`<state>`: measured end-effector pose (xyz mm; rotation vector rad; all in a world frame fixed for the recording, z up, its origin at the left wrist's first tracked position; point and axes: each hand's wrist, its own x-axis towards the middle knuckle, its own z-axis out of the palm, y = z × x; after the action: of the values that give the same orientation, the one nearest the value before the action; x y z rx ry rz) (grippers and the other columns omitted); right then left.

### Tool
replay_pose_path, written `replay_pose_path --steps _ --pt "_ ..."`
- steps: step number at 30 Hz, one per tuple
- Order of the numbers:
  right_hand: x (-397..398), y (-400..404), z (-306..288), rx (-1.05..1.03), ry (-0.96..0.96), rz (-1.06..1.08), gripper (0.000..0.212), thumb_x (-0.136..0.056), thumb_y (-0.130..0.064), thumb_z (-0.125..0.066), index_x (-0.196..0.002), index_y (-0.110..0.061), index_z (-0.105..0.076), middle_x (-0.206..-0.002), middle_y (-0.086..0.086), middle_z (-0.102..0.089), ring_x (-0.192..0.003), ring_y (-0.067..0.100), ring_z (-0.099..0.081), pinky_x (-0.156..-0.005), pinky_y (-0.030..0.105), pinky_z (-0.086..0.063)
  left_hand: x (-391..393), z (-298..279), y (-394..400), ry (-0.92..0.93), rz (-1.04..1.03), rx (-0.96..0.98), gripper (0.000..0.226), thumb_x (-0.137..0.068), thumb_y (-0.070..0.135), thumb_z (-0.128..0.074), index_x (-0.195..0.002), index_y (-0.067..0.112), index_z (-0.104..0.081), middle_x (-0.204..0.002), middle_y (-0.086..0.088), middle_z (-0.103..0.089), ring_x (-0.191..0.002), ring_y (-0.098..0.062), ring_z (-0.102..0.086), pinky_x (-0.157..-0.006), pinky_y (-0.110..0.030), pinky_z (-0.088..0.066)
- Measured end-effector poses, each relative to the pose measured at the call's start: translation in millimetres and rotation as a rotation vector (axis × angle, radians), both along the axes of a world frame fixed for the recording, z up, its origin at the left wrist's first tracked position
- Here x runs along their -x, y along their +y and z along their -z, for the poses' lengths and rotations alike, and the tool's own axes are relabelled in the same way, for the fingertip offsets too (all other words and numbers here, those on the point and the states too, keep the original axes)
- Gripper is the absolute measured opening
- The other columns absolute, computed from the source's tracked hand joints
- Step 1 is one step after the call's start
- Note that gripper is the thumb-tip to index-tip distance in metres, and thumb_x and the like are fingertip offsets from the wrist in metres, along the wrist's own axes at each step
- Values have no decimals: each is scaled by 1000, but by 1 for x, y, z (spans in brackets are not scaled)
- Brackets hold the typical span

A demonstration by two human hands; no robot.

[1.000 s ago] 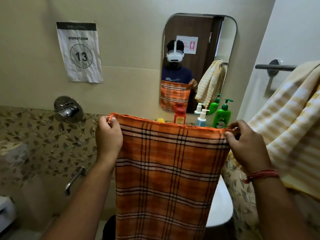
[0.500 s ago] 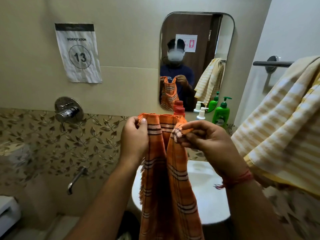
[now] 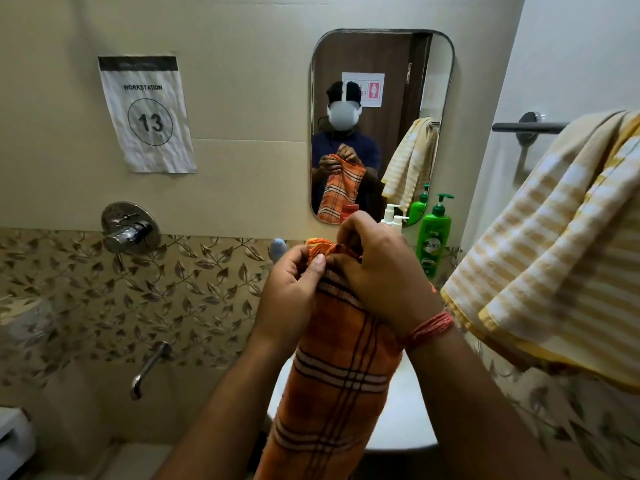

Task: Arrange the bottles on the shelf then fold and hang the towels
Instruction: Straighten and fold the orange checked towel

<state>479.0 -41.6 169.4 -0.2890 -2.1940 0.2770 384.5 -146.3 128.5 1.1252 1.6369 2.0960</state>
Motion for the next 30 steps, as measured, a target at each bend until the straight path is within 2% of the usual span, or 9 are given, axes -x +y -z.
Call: replay_pose_path --steps 4,7,10,14,18,22,26,28,30 --pt "2 2 2 40 -12 13 30 -86 -33 -70 -105 -25 -48 -96 -3 -56 -83 13 -55 -70 28 -55 5 4 -4 28 26 -15 19 -95 12 -64 -111 21 -66 -104 -2 -75 -102 -17 -72 -82 -30 -60" --pt "-12 15 7 247 -307 -104 44 -78 -45 -71 -113 -27 -51 -111 -8 -53 -100 11 -56 -83 29 -55 11 3 -8 -27 -42 -67 21 -93 8 -65 -110 21 -67 -102 -1 -76 -99 -18 -73 -79 -31 -60" --pt "-40 36 9 631 -510 -252 31 -82 -20 -77 -109 -20 -61 -105 0 -65 -92 15 -68 -79 32 -61 21 3 -15 -47 -72 -92 20 -94 7 -65 -108 22 -67 -100 2 -77 -97 -16 -74 -79 -31 -61" --pt "-57 44 9 730 -107 -355 15 -85 -7 -72 -98 -11 -68 -94 9 -70 -90 23 -71 -70 29 -61 24 5 -18 -32 -122 -117 18 -94 9 -65 -109 19 -66 -98 5 -77 -95 -12 -73 -75 -24 -59" --pt "-45 25 16 764 302 -416 20 -86 -3 -68 -99 -19 -66 -89 -8 -72 -91 13 -70 -73 27 -60 23 -1 -13 -27 -210 -182 17 -94 15 -64 -104 29 -66 -98 9 -77 -95 -7 -73 -80 -27 -60" --pt "-40 21 17 678 364 -354 30 -79 -17 -73 -104 -27 -61 -95 -7 -70 -95 14 -70 -84 35 -59 25 -2 -13 -25 -154 -222 17 -93 15 -63 -102 30 -64 -94 15 -77 -93 -2 -72 -74 -19 -57" --pt "-41 28 6 648 400 -377 33 -77 -19 -74 -106 -28 -59 -92 -4 -68 -93 18 -70 -83 38 -59 34 5 -9 -62 -62 -230 22 -92 18 -67 -114 21 -64 -108 2 -76 -107 -15 -71 -85 -30 -58" --pt "-39 32 2 623 407 -391 34 -81 -9 -74 -107 -26 -58 -86 -8 -67 -88 15 -70 -79 33 -59 45 6 -8 -139 103 -244 46 -84 26 -74 -126 14 -59 -119 -8 -73 -117 -28 -67 -90 -40 -57" --pt "-37 36 -1 641 419 -423 33 -84 -4 -71 -108 -23 -58 -85 -10 -68 -87 12 -71 -76 28 -58 54 7 -8 -161 288 -127 74 -71 40 -86 -132 13 -54 -126 -13 -69 -121 -31 -65 -94 -44 -56"
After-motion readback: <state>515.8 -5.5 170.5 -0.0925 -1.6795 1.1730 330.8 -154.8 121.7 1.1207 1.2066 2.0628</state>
